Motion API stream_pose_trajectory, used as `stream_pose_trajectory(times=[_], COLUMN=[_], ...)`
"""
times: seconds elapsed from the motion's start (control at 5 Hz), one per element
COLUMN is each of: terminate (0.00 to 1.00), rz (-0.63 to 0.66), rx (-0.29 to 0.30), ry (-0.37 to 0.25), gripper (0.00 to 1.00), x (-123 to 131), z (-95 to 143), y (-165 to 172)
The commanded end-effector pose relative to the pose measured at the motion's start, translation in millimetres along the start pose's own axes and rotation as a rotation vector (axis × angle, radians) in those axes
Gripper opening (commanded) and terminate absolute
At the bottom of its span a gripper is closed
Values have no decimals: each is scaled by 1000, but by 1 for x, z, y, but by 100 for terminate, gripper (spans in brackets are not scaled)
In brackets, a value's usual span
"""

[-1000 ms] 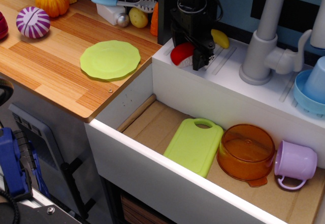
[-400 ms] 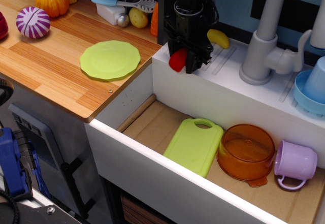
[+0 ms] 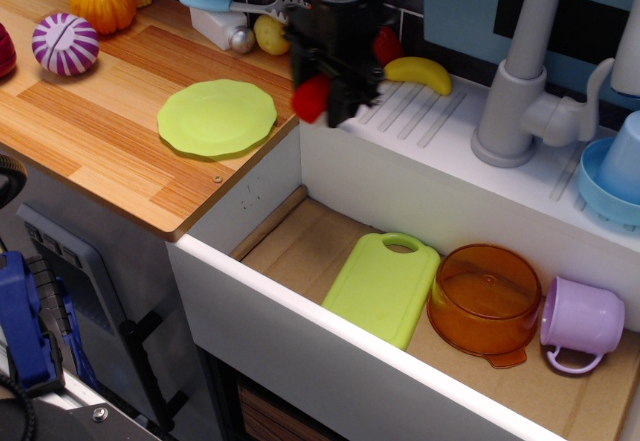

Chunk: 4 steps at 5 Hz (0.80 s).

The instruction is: Put sushi on plate

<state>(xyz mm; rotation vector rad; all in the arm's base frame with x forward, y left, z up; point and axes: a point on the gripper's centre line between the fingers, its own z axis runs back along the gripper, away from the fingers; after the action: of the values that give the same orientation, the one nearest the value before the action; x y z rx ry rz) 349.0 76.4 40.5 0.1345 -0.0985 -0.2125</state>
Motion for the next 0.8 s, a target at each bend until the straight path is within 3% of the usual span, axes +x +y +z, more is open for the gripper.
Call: stream_pose_trajectory(times=[0.0, 0.4, 0.6], terminate=[0, 0, 0], rz=[23, 38, 39], rx=[53, 16, -16], ry=[-89, -93, -91], gripper=[0, 0, 100], x=[-4, -14, -20], z=[27, 16, 10], y=[46, 63, 61])
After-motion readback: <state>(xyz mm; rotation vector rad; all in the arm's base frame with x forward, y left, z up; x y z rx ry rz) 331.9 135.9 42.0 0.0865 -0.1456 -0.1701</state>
